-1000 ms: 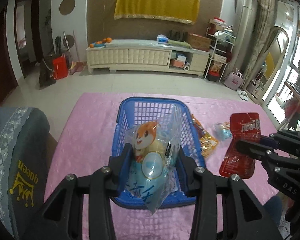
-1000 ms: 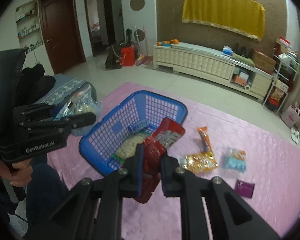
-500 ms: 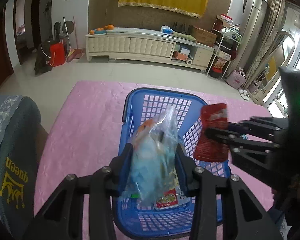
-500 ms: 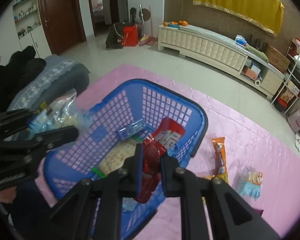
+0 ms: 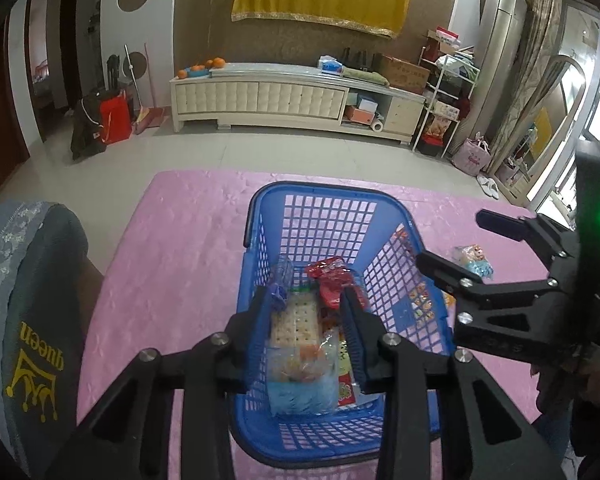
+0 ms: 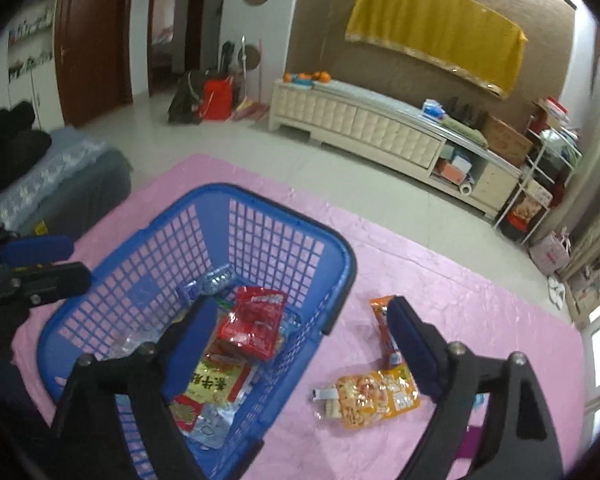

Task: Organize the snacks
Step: 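Carry the blue bag and red packet over the basket and release them inside, then withdraw both tools from the basket toward the purple packet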

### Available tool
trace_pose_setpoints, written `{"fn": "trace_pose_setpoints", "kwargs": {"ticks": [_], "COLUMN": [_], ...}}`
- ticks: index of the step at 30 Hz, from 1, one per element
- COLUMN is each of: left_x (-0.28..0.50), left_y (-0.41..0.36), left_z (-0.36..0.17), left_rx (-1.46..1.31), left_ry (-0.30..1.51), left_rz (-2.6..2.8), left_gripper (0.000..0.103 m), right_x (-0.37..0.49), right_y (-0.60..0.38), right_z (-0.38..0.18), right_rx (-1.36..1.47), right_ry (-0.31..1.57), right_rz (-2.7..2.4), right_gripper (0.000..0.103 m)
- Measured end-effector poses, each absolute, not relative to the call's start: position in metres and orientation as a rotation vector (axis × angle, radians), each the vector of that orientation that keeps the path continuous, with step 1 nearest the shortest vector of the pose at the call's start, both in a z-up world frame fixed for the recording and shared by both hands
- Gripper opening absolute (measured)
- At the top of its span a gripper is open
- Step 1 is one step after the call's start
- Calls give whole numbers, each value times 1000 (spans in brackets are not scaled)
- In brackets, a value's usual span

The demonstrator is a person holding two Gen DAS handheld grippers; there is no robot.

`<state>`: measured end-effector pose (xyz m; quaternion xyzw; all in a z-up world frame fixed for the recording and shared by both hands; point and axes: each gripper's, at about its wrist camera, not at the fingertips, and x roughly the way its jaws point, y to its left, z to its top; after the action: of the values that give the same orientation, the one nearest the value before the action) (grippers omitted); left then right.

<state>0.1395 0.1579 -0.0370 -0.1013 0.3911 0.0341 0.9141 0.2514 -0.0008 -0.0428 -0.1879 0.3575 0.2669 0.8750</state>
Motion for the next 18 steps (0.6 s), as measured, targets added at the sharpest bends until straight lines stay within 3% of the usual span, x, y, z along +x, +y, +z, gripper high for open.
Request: {"fn": "trace_pose_setpoints", "kwargs": {"ticks": [5, 13, 18], "left_x": [131, 113, 87], "left_y": [144, 122, 99], "left_z": [-30, -28, -13], "left_rx": [-195, -191, -161], "left_ry": [808, 818, 765], "left_rz": [65, 68, 59], "left_gripper": [33, 33, 50], "right_x": [224, 206, 189], "right_y": [-23, -44, -65], "right_z": [-24, -9, 5], "right_rx": [-368, -301, -271], "right_ry": [687, 740, 732], "right_rz": [533, 575, 584], "right_gripper": [98, 99, 99]}}
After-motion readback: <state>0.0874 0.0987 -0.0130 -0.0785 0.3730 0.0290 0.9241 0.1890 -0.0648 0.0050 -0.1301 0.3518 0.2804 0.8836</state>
